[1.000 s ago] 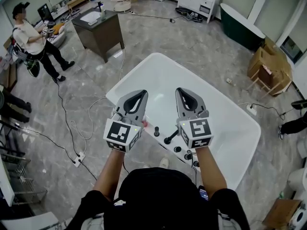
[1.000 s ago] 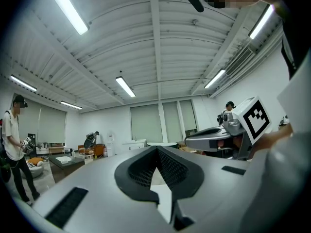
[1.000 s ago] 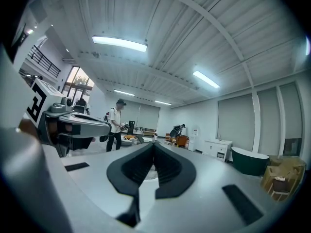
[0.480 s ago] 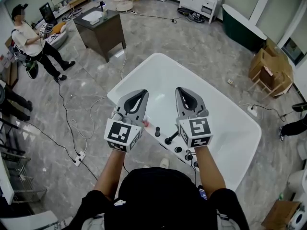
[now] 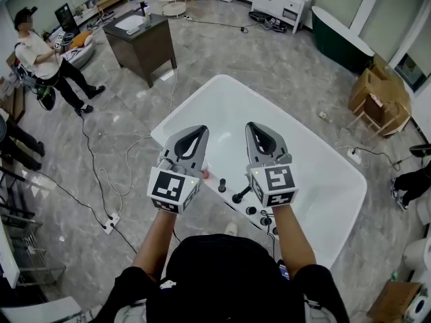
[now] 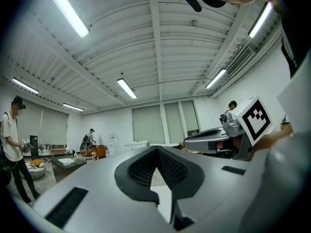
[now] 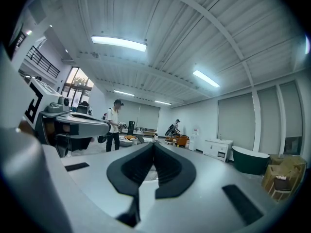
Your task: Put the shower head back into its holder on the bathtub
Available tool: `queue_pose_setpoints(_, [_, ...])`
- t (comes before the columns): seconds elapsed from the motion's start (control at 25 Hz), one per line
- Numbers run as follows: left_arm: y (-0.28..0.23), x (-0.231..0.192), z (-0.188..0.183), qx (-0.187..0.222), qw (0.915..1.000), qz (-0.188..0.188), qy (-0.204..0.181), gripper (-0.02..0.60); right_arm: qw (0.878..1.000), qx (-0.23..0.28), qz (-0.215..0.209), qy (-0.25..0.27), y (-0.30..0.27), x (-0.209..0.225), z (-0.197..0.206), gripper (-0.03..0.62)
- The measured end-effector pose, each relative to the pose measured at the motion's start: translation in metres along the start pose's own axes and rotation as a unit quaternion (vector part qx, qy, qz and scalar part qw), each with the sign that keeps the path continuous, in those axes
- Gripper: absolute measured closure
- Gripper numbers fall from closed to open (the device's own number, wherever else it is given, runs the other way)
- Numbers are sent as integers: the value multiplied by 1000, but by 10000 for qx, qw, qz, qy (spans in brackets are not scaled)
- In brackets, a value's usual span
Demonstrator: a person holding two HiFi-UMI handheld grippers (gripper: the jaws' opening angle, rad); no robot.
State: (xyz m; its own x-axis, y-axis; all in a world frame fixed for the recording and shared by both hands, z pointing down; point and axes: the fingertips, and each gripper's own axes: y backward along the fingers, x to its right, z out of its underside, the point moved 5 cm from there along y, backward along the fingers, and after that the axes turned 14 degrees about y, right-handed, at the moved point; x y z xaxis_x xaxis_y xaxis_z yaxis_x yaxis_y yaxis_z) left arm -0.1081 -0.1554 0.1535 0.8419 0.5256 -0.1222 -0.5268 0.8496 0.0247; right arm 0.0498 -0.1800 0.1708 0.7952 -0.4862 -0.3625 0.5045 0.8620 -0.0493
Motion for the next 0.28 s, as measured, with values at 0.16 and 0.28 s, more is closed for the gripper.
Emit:
queue_pose_setpoints(0.16, [3, 1, -1, 14, 10000, 1, 16, 568, 10000, -19, 6, -6, 2, -1, 2, 572])
queue_pose_setpoints(0.28, [4, 2, 1, 8, 10000, 4, 11, 568, 10000, -36, 11, -27, 5, -3, 5, 572])
